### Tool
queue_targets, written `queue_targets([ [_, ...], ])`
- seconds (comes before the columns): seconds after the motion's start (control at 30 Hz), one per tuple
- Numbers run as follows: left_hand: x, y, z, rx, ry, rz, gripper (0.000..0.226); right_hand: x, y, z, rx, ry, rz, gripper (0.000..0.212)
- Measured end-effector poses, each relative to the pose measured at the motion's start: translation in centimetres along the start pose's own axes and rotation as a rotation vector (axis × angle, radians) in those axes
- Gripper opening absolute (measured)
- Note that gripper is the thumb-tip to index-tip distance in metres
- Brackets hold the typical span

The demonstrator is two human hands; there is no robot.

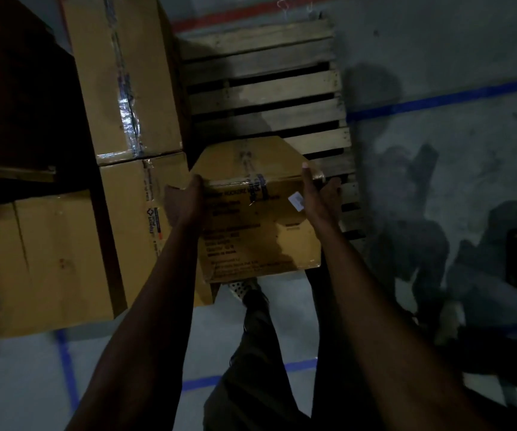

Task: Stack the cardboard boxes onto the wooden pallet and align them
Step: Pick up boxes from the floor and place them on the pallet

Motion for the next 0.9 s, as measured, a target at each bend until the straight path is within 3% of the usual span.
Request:
queue_targets([
  [0.1,1.2,-1.9,1.3,-0.086,-0.102,-0.094,0.082,0.0,-0.2,0.3,-0.019,-0.024,0.01,0.085],
  [0.17,4.0,-4.2,2.5,-0.069,-0.103,-0.076,0.087,-0.2,0.0,0.4,-0.012,-0.002,-0.008,0.078],
  [0.27,7.6,-7.3,4.0,-0.085,-0.095,-0.103,0.114,-0.7,0.1,0.2,-0.014,0.015,-0.002,0.076],
  [0.33,8.5,-7.6,4.4,-0.104,-0.098,-0.101,0.117,-0.9,-0.4,0.0,-0.027,0.009,-0.016,0.073],
  [0.5,4.8,-1.6,2.3,-0.143,-0.082,-0.071,0.107,-0.5,-3.2,-0.7,-0.032,0.02,-0.053,0.07],
  [0.6,7.4,0.3,2.8,-0.204,-0.089,-0.043,0.102,0.4,-6.4,-0.7,0.001,0.028,-0.084,0.071],
  [0.73,7.7,6.4,1.4,-0.306,-0.109,0.034,0.059,3.2,-11.2,0.9,0.091,0.027,-0.187,0.067],
  [0.9,8.2,15.1,0.5,-0.479,-0.16,0.177,0.033,9.0,-14.5,4.2,0.239,-0.008,-0.239,0.058],
])
Point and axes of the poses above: each hand's wrist, its own x-axis towards the middle knuckle, its own z-axis out of the palm, y = z × x, the point moved 7 cm from there along x, towards the middle knuckle, and after that the axes turned 13 degrees about x, right-handed, at the moved point
